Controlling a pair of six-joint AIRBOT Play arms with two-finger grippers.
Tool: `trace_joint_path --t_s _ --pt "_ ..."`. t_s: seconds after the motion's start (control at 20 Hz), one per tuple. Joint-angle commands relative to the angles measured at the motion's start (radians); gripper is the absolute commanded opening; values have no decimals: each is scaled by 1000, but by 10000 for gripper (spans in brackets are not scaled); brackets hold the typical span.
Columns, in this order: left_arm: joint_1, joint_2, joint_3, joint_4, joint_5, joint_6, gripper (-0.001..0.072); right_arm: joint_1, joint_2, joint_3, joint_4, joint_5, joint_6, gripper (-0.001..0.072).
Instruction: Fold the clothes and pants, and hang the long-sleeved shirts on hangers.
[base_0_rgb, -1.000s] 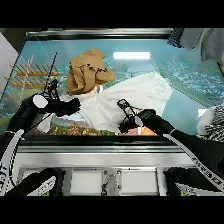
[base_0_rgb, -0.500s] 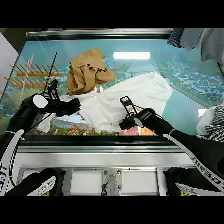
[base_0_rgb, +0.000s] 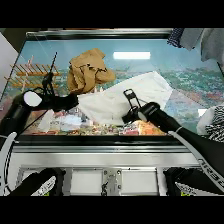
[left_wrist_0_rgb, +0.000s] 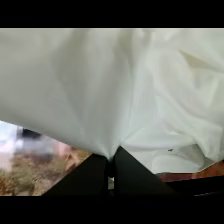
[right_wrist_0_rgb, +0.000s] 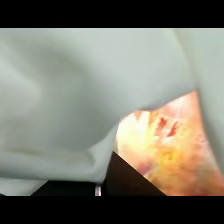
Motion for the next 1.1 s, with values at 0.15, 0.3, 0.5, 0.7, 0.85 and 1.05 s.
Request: trace_joint_path --t_s 0.15,0.3,0.5,0.7,0.85,1.05 --pt "-97 224 389 -53 -44 0 17 -159 219 615 -14 670 -195 16" --pt "-187 295 497 -45 -51 -5 17 -154 271 819 -13 769 -174 16" --pt "-225 344 461 -34 -109 -23 17 -154 295 837 -12 831 -101 16" --pt "-161 354 233 182 -282 -102 17 -154 259 673 92 846 -102 16" --pt "-62 330 3 180 -266 -95 17 -144 225 458 202 748 -103 16" --pt "13 165 -69 180 -176 -27 20 -143 124 399 212 584 -84 16"
